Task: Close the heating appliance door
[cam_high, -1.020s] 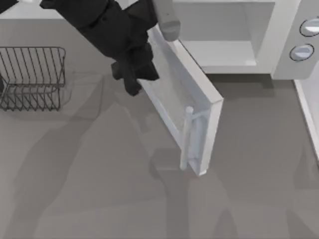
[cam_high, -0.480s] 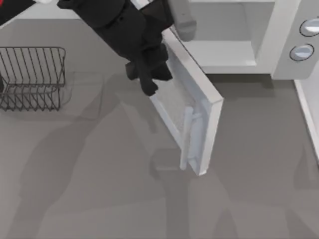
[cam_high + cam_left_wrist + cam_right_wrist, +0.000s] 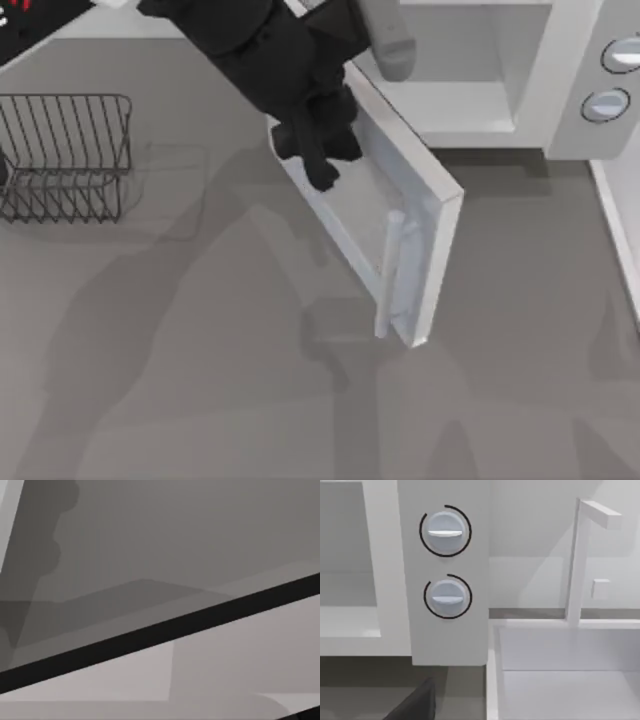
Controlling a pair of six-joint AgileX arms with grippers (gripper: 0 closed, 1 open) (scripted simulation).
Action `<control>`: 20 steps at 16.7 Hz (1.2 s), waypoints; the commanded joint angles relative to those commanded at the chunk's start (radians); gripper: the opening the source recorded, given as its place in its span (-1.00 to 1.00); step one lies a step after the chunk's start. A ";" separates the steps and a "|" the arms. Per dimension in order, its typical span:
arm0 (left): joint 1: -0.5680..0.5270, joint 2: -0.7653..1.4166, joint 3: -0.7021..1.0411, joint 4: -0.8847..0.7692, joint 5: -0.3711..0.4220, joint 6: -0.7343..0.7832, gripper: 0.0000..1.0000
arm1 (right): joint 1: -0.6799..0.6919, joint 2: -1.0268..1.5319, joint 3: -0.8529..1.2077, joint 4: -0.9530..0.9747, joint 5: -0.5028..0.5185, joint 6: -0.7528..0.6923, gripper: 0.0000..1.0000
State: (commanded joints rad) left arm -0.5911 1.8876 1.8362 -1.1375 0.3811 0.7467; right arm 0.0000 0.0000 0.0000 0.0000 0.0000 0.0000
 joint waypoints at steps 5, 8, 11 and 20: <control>-0.023 0.021 0.026 0.002 -0.008 -0.023 -1.00 | 0.000 0.000 0.000 0.000 0.000 0.000 1.00; -0.026 0.024 0.032 0.001 -0.009 -0.028 -1.00 | 0.000 0.000 0.000 0.000 0.000 0.000 1.00; -0.040 0.040 0.053 0.001 -0.015 -0.042 -1.00 | 0.000 0.000 0.000 0.000 0.000 0.000 1.00; -0.058 0.056 0.080 0.000 -0.022 -0.062 -1.00 | 0.000 0.000 0.000 0.000 0.000 0.000 1.00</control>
State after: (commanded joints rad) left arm -0.6490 1.9436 1.9163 -1.1380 0.3595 0.6845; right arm 0.0000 0.0000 0.0000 0.0000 0.0000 0.0000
